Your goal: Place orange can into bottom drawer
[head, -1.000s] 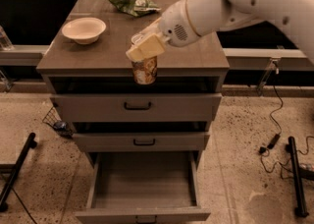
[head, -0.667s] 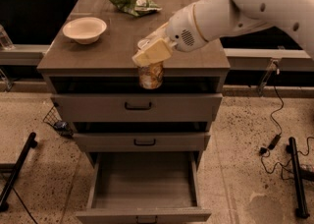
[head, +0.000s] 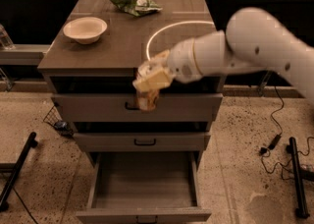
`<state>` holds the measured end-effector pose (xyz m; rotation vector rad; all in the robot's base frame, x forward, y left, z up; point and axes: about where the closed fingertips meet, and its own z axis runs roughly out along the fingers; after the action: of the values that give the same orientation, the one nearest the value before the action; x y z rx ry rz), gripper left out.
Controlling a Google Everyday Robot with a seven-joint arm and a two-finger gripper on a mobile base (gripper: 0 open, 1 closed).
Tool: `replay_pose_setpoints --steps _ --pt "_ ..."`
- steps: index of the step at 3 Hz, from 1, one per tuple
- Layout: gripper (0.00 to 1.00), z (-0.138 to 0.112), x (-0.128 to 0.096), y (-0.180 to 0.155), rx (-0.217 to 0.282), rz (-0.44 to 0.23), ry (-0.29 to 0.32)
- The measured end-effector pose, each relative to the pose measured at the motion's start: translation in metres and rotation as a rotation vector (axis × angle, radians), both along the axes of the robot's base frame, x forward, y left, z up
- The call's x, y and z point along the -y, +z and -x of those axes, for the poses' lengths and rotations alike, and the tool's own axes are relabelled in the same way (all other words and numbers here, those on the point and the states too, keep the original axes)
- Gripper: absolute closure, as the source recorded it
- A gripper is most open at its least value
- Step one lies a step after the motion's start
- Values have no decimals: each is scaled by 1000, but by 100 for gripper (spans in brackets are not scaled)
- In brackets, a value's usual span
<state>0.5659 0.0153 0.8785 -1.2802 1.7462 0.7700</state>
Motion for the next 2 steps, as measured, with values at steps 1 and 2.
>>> replay_pose_setpoints --steps 1,2 --pt "100 32 17 -71 -10 -80 10" --pt "100 45 41 -106 19 -81 27"
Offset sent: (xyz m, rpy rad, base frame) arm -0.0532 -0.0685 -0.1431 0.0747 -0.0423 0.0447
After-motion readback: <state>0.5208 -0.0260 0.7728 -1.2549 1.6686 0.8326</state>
